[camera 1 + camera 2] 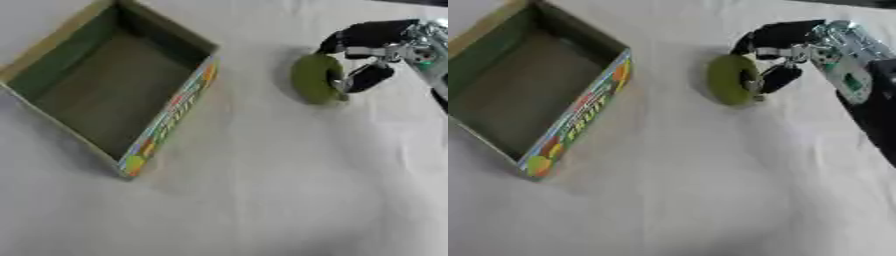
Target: Pick up objects on the table and place them in the box.
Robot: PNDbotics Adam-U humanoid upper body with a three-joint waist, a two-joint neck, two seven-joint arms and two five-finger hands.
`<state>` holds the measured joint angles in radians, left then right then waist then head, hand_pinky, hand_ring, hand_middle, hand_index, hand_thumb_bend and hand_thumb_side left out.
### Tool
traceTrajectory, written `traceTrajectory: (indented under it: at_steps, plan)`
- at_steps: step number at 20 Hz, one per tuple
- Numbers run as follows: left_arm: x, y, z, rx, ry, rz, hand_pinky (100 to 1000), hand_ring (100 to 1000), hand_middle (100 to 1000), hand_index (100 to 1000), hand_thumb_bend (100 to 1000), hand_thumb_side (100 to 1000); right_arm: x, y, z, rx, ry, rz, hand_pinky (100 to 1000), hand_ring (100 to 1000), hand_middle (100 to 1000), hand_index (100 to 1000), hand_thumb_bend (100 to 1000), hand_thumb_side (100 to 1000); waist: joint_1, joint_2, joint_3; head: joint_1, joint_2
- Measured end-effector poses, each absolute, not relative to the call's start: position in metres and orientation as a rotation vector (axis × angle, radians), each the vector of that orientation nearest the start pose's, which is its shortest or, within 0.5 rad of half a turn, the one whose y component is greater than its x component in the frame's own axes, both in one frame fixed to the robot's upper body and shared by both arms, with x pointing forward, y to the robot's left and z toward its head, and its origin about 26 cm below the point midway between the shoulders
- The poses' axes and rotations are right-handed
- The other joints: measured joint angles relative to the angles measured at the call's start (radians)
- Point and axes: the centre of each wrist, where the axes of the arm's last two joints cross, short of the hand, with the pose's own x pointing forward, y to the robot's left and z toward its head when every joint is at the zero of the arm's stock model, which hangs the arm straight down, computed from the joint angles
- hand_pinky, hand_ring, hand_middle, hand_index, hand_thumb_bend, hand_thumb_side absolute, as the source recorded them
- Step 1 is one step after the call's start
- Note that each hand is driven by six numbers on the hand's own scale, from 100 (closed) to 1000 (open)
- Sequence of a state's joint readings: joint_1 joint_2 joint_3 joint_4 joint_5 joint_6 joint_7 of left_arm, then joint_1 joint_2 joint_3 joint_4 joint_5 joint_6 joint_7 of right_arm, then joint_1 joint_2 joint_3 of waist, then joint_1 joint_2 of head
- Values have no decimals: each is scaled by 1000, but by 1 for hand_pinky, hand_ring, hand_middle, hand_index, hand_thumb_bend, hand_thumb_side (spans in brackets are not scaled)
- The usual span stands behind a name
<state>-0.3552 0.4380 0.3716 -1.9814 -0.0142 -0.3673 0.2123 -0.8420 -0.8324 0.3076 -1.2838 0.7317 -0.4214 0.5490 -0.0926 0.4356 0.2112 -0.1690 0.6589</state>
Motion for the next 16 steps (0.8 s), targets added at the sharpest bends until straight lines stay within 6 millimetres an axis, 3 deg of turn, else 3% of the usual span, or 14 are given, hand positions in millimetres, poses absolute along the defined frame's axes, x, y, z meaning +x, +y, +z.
traceTrajectory:
  at_steps: [5, 6, 10, 16]
  plan:
    - [286, 360, 257, -813, 3338, 23, 591, 661, 624, 736, 100, 568, 415, -345, 269, -982, -1464, 1848, 769, 630, 477, 611, 100, 306, 0, 0, 1, 3, 0]
    - [286, 360, 257, -813, 3338, 23, 591, 662, 624, 736, 100, 568, 414, -345, 269, -983, -1505, 1809, 752, 582, 417, 543, 100, 275, 0, 0, 1, 4, 0]
    - [286, 360, 257, -813, 3339, 24, 591, 662, 622, 736, 100, 569, 408, -345, 269, -1001, -1651, 1658, 731, 511, 320, 440, 100, 242, 0, 0, 0, 5, 0]
    - [286, 360, 257, -814, 3340, 26, 591, 661, 618, 735, 100, 569, 395, -338, 288, -1073, -1808, 1529, 708, 473, 291, 412, 100, 237, 5, -2, -9, 2, 0]
